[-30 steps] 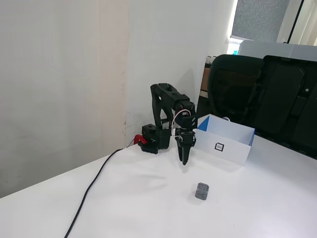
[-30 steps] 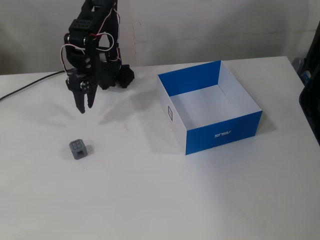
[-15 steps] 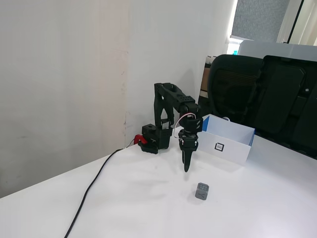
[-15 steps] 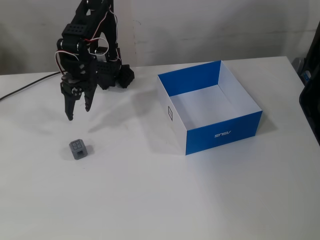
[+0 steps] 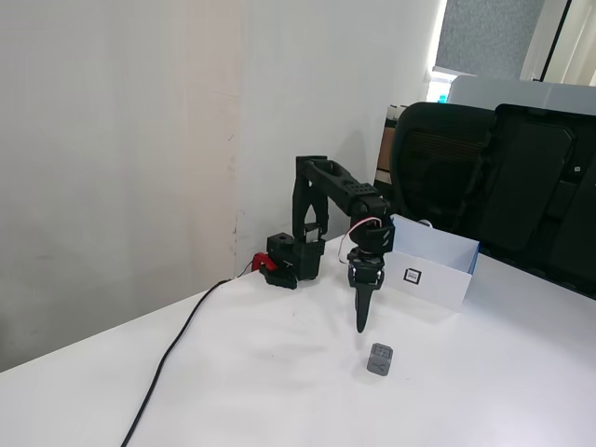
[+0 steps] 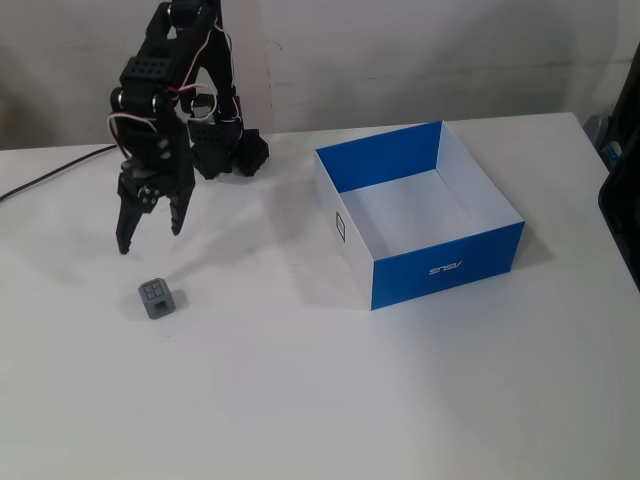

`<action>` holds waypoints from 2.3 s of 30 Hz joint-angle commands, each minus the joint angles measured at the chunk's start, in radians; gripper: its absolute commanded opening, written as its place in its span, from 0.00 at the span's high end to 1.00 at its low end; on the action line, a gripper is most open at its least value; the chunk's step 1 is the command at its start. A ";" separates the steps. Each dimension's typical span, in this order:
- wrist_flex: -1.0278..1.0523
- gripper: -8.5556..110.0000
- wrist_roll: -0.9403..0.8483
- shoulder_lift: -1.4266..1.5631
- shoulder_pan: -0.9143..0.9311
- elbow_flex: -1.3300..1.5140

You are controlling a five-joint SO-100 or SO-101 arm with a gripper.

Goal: Grasp the gray block and put it in the box.

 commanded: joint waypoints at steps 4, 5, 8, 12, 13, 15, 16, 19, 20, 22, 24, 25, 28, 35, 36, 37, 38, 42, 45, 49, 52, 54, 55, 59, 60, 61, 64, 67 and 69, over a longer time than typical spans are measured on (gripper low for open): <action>0.017 0.62 0.028 -0.091 0.034 -0.166; 0.017 0.62 0.029 -0.103 0.037 -0.173; 0.017 0.61 0.038 -0.141 0.046 -0.209; 0.015 0.61 0.046 -0.199 0.060 -0.270; 0.015 0.61 0.048 -0.218 0.061 -0.290; 0.015 0.61 0.048 -0.256 0.064 -0.331; 0.015 0.61 0.049 -0.275 0.064 -0.350; 0.021 0.61 0.052 -0.325 0.064 -0.391; 0.021 0.61 0.055 -0.339 0.066 -0.399; 0.020 0.61 0.058 -0.370 0.066 -0.413; 0.018 0.61 0.058 -0.394 0.067 -0.426; 0.017 0.61 0.060 -0.407 0.067 -0.433; 0.017 0.61 0.060 -0.433 0.071 -0.448; -0.003 0.61 0.060 -0.483 0.081 -0.453; -0.009 0.62 0.058 -0.489 0.081 -0.453; -0.014 0.64 0.058 -0.495 0.080 -0.453; -0.015 0.65 0.058 -0.500 0.080 -0.453; -0.017 0.81 0.057 -0.503 0.081 -0.454; -0.017 0.91 0.052 -0.506 0.081 -0.454; -0.012 0.92 0.051 -0.508 0.087 -0.448; 0.044 0.93 0.043 -0.505 0.095 -0.479; 0.087 0.93 0.041 -0.489 0.100 -0.500; 0.109 0.93 0.041 -0.482 0.101 -0.511; 0.181 0.93 0.041 -0.460 0.120 -0.552; 0.201 0.93 0.041 -0.459 0.127 -0.566; 0.224 0.93 0.041 -0.459 0.133 -0.583; 0.305 0.93 0.041 -0.456 0.153 -0.650; 0.379 0.93 0.041 -0.440 0.175 -0.713; 0.416 0.93 0.037 -0.414 0.195 -0.746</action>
